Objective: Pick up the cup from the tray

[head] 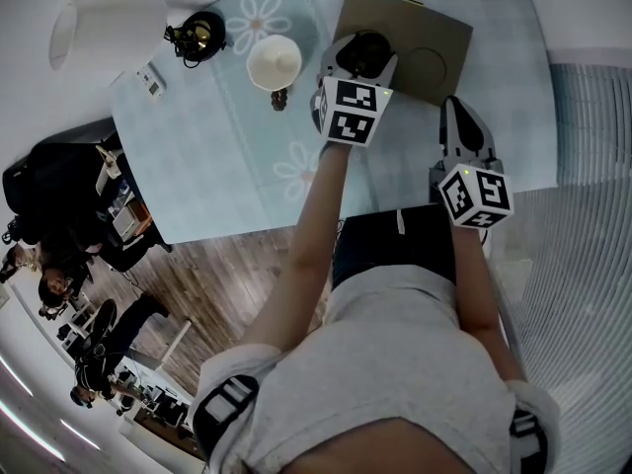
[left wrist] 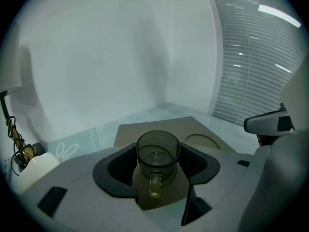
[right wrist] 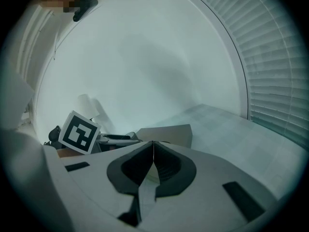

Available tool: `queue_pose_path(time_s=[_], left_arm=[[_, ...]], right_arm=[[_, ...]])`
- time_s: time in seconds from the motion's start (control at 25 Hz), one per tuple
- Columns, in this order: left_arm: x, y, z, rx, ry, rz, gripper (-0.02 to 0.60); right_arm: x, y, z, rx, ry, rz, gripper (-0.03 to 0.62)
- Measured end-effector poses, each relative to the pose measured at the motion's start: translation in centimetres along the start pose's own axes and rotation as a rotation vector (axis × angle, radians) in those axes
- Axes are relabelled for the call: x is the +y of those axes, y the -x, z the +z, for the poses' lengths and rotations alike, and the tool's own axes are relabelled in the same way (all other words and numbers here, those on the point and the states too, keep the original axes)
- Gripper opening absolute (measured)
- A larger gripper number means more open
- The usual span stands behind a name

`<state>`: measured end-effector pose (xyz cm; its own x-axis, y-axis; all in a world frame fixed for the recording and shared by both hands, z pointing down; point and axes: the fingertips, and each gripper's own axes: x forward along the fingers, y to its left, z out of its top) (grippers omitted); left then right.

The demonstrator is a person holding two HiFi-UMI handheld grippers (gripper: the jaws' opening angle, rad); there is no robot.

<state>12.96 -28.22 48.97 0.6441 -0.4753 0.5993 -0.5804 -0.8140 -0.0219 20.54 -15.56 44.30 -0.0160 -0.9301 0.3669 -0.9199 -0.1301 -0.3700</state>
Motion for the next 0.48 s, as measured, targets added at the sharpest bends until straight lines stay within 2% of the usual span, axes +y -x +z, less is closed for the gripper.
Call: queue_pose_path(time_s=[0.24, 0.48], left_arm=[[0.2, 0.4, 0.2, -0.019, 0.022, 0.010, 0.272], [0.2, 2.4, 2.5, -0.072, 0.038, 0.038, 0.272]], right_arm=[[0.3, -0.4, -0.2, 0.010, 0.010, 0.016, 0.008], [0.7, -0.7, 0.7, 0.019, 0.025, 0.049, 0.008]])
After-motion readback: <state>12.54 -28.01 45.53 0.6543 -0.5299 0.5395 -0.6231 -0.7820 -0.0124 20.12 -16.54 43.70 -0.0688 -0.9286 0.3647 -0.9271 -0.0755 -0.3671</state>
